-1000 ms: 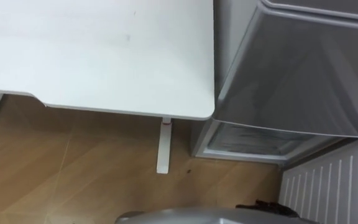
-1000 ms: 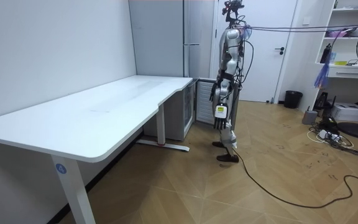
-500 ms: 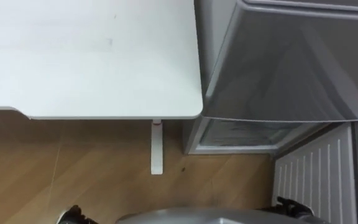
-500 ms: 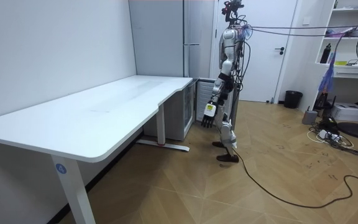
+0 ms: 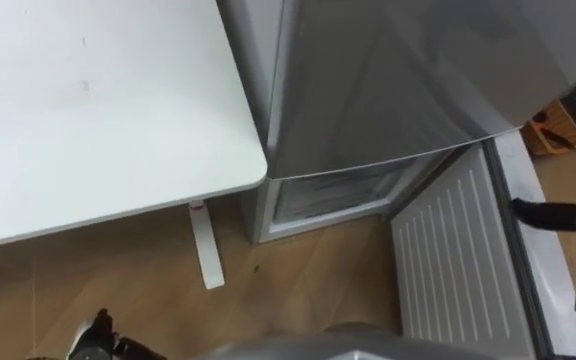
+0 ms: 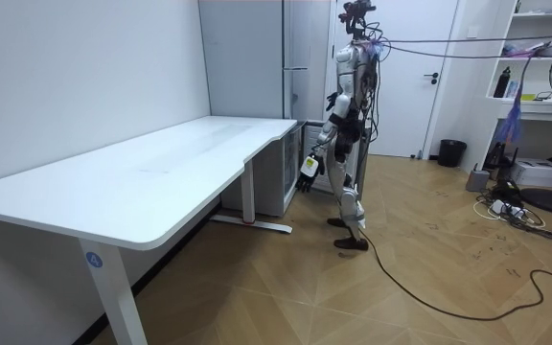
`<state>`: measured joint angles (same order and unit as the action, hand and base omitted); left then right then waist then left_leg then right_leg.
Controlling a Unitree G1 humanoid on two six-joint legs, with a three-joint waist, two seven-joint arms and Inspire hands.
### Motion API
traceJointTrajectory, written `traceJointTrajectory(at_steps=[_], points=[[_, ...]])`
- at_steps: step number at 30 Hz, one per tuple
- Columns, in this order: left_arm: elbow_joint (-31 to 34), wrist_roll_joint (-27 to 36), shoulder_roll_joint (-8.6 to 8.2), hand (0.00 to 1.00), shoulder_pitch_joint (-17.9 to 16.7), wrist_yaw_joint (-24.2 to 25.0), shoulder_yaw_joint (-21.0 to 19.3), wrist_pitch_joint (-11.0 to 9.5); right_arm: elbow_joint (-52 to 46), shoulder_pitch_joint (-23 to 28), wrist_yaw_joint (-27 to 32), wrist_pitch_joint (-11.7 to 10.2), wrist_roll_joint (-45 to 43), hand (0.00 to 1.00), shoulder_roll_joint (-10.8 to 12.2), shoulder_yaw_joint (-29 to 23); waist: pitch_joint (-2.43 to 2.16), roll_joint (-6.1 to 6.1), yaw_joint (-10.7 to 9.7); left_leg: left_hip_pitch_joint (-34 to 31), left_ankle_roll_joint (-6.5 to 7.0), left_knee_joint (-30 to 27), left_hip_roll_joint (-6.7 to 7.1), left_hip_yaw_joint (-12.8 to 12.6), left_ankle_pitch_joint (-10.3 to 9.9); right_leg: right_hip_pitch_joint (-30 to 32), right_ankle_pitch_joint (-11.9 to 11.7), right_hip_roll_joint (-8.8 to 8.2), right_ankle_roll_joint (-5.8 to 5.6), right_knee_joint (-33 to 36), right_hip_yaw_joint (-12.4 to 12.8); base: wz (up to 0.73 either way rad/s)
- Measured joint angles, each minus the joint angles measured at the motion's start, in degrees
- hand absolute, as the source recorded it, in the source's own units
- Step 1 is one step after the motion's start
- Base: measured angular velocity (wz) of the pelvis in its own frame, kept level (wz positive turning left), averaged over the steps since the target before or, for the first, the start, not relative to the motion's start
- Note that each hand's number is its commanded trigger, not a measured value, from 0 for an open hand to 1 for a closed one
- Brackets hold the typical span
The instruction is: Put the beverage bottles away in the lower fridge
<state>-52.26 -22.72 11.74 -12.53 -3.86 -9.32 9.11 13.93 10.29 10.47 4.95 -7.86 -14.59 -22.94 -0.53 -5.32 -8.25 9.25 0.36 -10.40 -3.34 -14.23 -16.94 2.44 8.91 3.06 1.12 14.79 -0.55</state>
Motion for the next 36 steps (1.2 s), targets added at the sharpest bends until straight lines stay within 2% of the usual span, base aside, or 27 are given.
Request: traceJointTrajectory(at_steps=[2, 5, 9, 12, 13, 16, 19, 21, 23, 25, 29, 36], points=[[1.57, -0.07, 0.02, 0.0, -1.04, 0.0, -0.04, 0.0, -2.43, -0.34, 0.85, 0.04, 0.02, 0.0, -1.21, -2.22, 0.08, -0.08, -1.03, -0.02, -0.01, 0.15, 0.02, -0.06, 0.01, 0.04, 0.0, 0.11, 0.0, -0.14, 0.1, 0.0], [1.61, -0.18, 0.34, 0.0, -1.73, 0.0, -0.04, 0.08, -3.0, -0.34, 2.5, 0.11, 0.3, 0.0, -3.98, -4.4, 0.34, -0.35, -1.03, -0.2, -0.01, 0.35, 0.06, -0.24, 0.01, 0.08, 0.0, 0.22, 0.0, -0.26, 0.28, -0.03], [1.73, -0.38, 0.43, 0.0, -2.05, 0.0, 0.0, 0.52, -3.0, -0.36, 3.28, 0.54, 0.91, 0.0, -4.59, -5.92, 0.54, -0.85, -1.3, -0.64, -0.09, 0.37, -0.15, -0.8, 0.06, 0.7, -0.16, 0.38, 0.21, -0.23, 0.26, -0.07], [1.88, -0.38, 0.42, 0.0, -3.06, 0.05, 0.02, 0.96, -2.94, -0.3, 3.7, 1.06, 2.27, 0.0, -4.59, -5.97, 0.51, -0.9, -1.95, -0.56, -0.12, 0.44, -0.3, -0.74, 0.07, 0.49, -0.25, 0.41, 0.27, -0.55, 0.37, 0.01], [3.3, -0.41, 0.43, 0.0, -3.55, 0.05, 0.01, 1.31, -2.64, -0.28, 4.0, 1.22, 5.38, 0.0, -4.63, -5.99, 0.45, -0.95, -2.42, -0.56, -0.19, 0.62, -0.35, -0.64, 0.11, 0.41, -0.38, 0.25, 0.27, -0.84, 0.35, 0.05], [6.1, -0.47, 0.6, 0.0, -5.22, 0.06, -0.2, 1.76, 2.82, -0.34, 4.46, 1.84, 10.02, 0.0, -5.88, -6.73, 0.34, -1.22, -2.44, -0.58, -0.31, 0.75, -0.75, -0.58, 0.2, 0.22, -0.6, 0.32, 0.29, -1.26, 0.37, 0.03], [6.03, -0.47, 0.82, 0.0, -5.35, 0.06, -0.79, 1.8, 13.36, -2.37, 4.8, 2.28, 17.1, 0.0, -6.61, -9.43, 0.39, -1.35, -2.88, -0.65, -0.34, 0.73, -0.86, -0.43, 0.22, 0.08, -0.6, 0.4, 0.3, -1.31, 0.28, 0.02], [5.88, -0.58, 0.78, 0.0, -5.35, 0.34, -1.59, 1.78, 19.21, -3.11, 4.99, 2.82, 22.04, 0.0, -6.81, -12.07, 0.34, -1.33, -2.88, -0.7, -0.34, 0.72, -0.86, -0.4, 0.22, 0.11, -0.61, 0.41, 0.32, -1.32, 0.3, 0.0], [5.42, -0.75, 0.78, 0.0, -5.57, 0.44, -2.8, 1.85, 26.18, -3.29, 5.64, 3.3, 27.46, 0.0, -8.17, -13.79, 0.21, -0.99, -2.88, -0.69, -0.34, 0.71, -0.82, -0.41, 0.22, 0.08, -0.6, 0.38, 0.33, -1.31, 0.31, 0.0], [5.55, -0.74, 0.77, 0.0, -6.05, 0.56, -3.87, 2.17, 29.3, -3.08, 6.41, 3.68, 30.99, 0.0, -8.54, -14.5, 0.32, -0.85, -2.89, -0.67, -0.34, 0.65, -0.79, -0.49, 0.22, 0.15, -0.59, 0.4, 0.33, -1.25, 0.41, -0.04], [5.84, -2.27, 0.81, 0.0, -5.71, 1.32, -4.12, 2.6, 37.49, -3.02, 6.21, 3.77, 39.75, 0.0, -8.6, -14.5, 0.4, -0.33, -2.9, -0.29, -0.39, 0.56, -0.83, -0.27, 0.24, -0.31, -0.63, 0.52, 0.4, -1.36, 0.36, 0.03], [4.06, -2.3, 0.82, 0.0, -4.78, 3.37, -4.1, 2.43, 45.94, -3.05, 4.43, 3.83, 45.61, 0.0, -8.41, -14.42, 0.49, 0.19, -2.39, 0.36, -0.4, 0.71, -0.72, 0.11, 0.24, -0.87, -0.66, 0.64, 0.44, -2.37, 0.16, 0.03]])
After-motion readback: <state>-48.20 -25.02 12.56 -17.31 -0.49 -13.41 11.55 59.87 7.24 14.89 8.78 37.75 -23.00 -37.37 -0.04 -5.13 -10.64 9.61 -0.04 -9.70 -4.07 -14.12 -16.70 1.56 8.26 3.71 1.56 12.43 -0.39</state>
